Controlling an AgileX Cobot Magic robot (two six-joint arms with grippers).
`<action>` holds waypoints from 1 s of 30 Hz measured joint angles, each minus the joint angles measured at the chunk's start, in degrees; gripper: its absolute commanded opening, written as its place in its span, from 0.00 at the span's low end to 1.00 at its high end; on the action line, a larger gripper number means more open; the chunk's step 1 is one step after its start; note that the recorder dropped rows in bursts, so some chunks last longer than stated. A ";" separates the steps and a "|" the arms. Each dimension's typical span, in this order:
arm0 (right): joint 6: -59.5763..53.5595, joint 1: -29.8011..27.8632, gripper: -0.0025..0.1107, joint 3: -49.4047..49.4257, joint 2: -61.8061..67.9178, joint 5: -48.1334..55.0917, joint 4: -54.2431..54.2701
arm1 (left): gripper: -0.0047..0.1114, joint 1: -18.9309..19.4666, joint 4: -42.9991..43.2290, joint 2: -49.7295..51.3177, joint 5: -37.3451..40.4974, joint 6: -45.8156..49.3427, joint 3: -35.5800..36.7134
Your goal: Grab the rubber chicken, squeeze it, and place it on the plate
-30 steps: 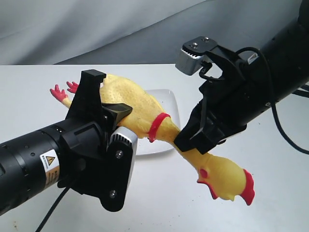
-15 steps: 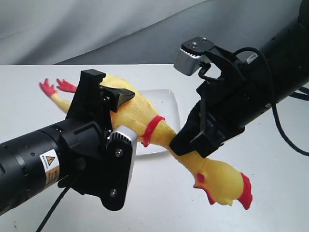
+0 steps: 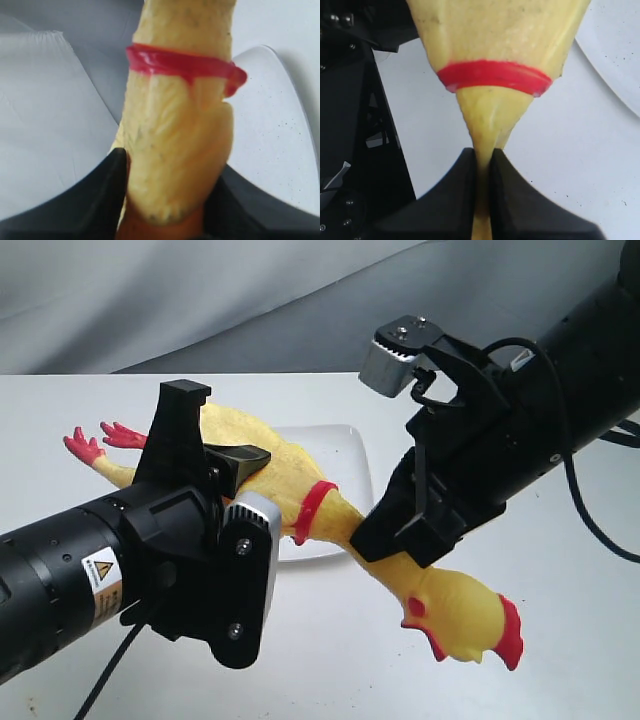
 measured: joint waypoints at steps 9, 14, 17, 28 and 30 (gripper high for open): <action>0.00 0.00 0.02 0.00 0.00 -0.22 0.00 | 0.16 0.00 0.00 0.00 0.03 0.00 0.00; 0.00 0.00 0.02 0.00 0.00 -0.68 0.00 | 0.66 0.00 0.00 0.00 0.13 0.00 0.00; 0.11 0.00 0.02 0.00 0.00 -2.24 -0.40 | 0.78 0.00 0.00 0.00 0.55 -4.82 0.00; 0.22 0.00 0.02 -1.19 9.96 -27.79 -0.71 | 0.62 -3.61 -0.12 -8.77 34.11 -32.77 -7.05; 0.22 0.00 0.02 -4.21 15.54 -28.81 -0.93 | 0.58 -3.74 -0.12 -12.85 32.24 -37.34 -7.03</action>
